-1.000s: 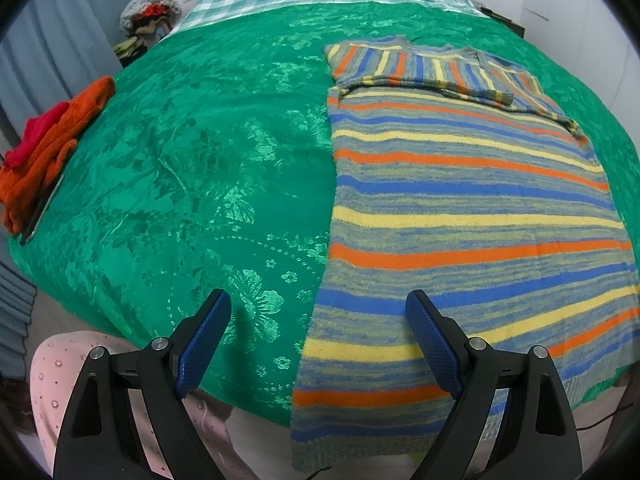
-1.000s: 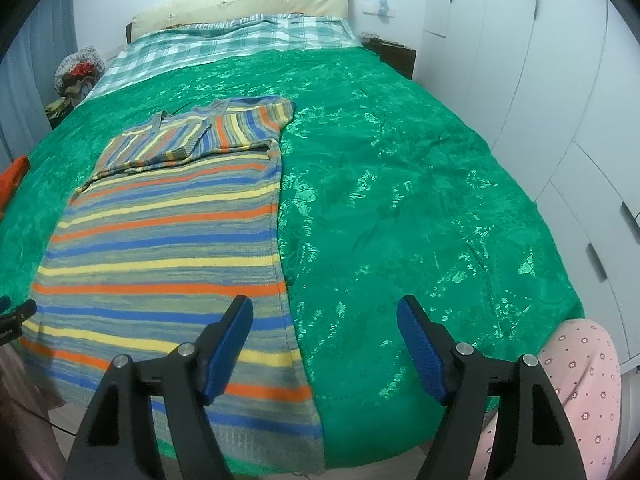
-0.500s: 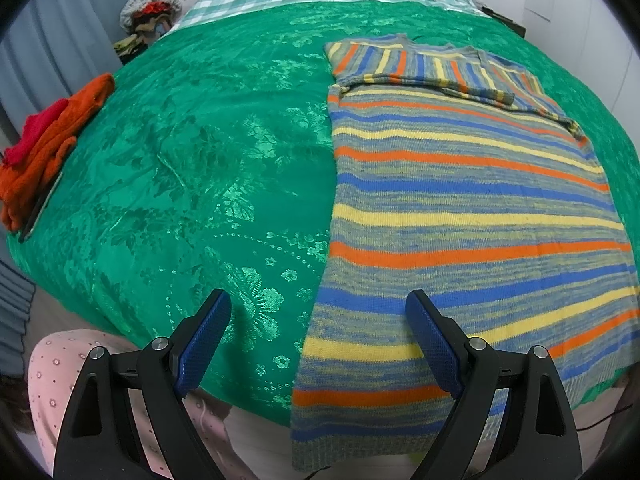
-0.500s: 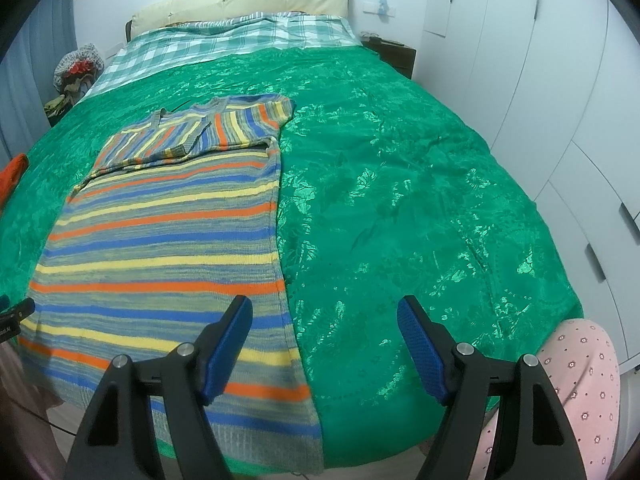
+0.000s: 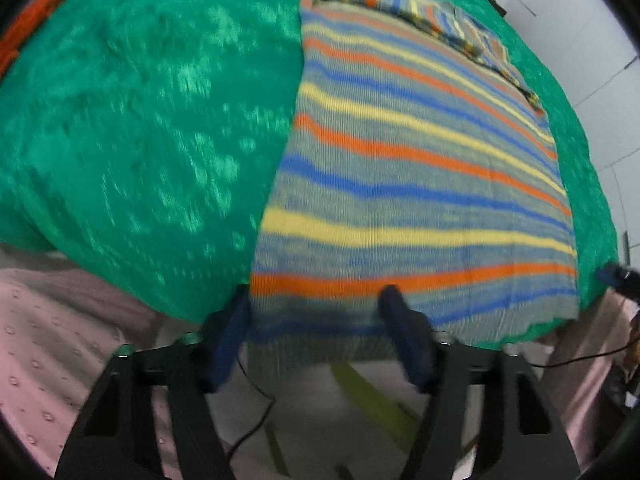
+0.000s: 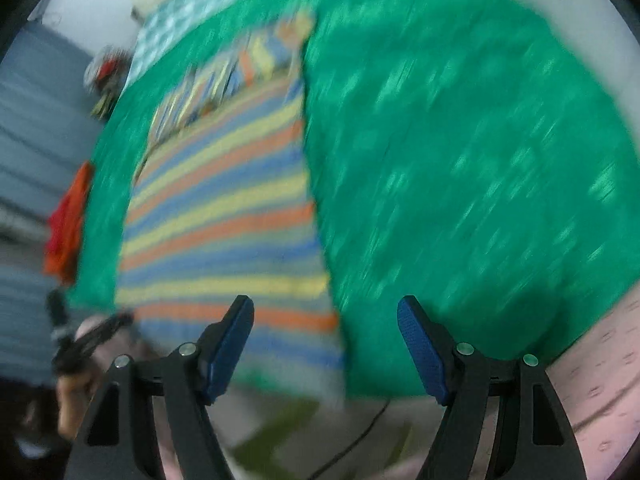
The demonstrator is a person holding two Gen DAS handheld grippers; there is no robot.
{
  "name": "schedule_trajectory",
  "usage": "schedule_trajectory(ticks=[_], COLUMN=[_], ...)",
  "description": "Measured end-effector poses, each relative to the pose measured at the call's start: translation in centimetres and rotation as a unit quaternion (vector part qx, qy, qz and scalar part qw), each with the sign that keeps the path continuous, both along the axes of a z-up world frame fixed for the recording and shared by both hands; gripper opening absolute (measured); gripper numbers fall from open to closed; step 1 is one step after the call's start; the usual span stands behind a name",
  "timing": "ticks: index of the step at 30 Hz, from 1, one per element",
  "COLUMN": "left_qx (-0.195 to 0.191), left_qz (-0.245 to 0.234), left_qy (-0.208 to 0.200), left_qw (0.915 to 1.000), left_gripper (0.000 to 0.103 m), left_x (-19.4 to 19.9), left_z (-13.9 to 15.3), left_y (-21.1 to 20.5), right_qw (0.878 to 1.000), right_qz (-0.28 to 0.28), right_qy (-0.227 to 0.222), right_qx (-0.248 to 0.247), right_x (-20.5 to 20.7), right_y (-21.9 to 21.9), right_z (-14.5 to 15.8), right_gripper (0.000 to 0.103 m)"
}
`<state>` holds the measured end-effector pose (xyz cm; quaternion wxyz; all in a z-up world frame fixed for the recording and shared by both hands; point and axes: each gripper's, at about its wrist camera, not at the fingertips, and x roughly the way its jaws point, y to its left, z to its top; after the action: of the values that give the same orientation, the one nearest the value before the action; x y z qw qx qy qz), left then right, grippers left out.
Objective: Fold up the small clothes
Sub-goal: 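Grasp the hem with both tools and fold it up onto the collar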
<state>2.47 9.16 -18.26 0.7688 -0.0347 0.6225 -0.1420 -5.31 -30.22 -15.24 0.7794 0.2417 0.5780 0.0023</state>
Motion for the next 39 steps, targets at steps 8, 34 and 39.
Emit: schedule_trajectory(ticks=[8, 34, 39], left_qx=[0.024, -0.176, -0.191], left_qz=[-0.037, 0.080, 0.186], left_qy=[0.048, -0.015, -0.016], left_qw=[0.9979, 0.9811, 0.9637], left_gripper=[0.006, 0.008, 0.018], left_x=[-0.8, 35.0, 40.9], left_z=[-0.4, 4.6, 2.3], left_y=[-1.3, -4.0, -2.1], right_qw=[0.989, 0.980, 0.961], right_qz=[0.078, -0.063, -0.141], right_qy=[0.119, -0.109, -0.169], right_qx=[0.039, 0.153, 0.166], right_x=[1.4, 32.3, 36.6], right_y=[3.7, -8.5, -12.1], right_z=[-6.0, 1.2, -1.2], right_gripper=[0.007, 0.005, 0.032])
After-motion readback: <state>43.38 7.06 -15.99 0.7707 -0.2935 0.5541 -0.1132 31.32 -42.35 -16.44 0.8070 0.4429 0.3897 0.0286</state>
